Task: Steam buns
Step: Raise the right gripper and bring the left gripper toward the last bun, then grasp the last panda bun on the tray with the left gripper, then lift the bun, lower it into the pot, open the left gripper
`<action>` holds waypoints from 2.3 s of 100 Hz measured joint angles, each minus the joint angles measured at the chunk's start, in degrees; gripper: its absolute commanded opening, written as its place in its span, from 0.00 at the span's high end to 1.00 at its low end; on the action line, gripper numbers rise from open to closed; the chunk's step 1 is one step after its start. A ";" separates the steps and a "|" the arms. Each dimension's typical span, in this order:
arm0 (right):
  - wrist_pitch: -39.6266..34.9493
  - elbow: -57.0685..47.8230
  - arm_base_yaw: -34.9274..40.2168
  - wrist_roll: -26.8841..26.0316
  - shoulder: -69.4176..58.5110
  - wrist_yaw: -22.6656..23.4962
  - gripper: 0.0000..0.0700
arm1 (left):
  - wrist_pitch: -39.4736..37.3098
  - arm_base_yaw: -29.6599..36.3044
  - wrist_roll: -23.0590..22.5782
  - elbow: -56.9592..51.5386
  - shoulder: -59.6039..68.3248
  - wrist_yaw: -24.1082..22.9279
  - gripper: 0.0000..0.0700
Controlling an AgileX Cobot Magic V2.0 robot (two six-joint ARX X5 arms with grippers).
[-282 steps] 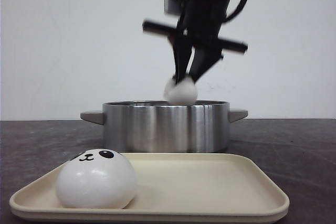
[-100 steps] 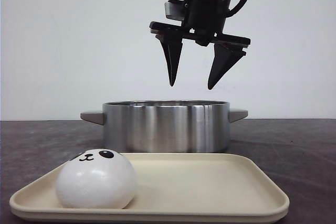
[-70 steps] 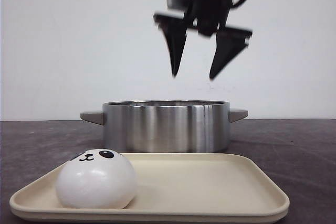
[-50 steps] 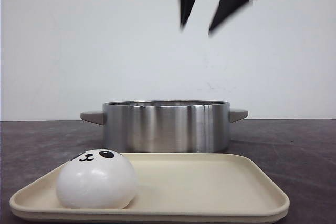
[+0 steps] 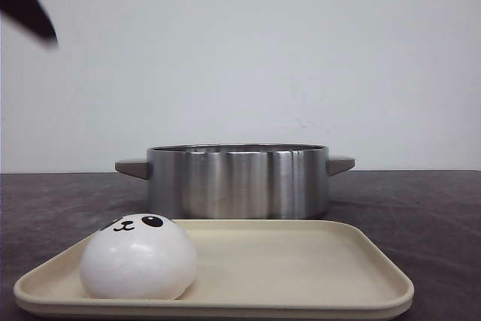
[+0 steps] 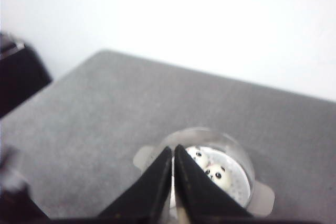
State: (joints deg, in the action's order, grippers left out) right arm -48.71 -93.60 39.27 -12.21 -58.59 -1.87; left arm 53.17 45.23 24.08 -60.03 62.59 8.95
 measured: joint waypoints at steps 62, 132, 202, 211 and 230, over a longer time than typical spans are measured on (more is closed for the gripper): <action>-5.07 0.00 0.00 0.00 3.32 0.11 1.00 | -6.73 4.04 1.68 2.25 24.68 -1.36 0.20; -5.99 0.00 0.00 -0.20 3.37 0.11 1.00 | -9.60 4.13 1.75 2.12 30.84 -1.73 1.00; -5.99 0.00 0.00 -0.20 3.32 0.33 1.00 | -6.75 -7.78 -13.18 -24.52 31.39 -9.14 1.00; -5.99 0.00 0.00 -0.20 3.32 0.33 1.00 | -9.27 -10.38 -13.66 -24.52 34.03 -9.14 1.00; -6.78 0.00 0.00 -0.20 3.32 0.33 1.00 | -10.14 -13.64 -14.03 -24.55 40.24 -8.96 0.98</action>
State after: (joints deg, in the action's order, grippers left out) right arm -55.48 -93.60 39.27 -12.40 -55.27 -1.54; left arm 43.03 31.59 10.04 -84.58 102.83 -0.01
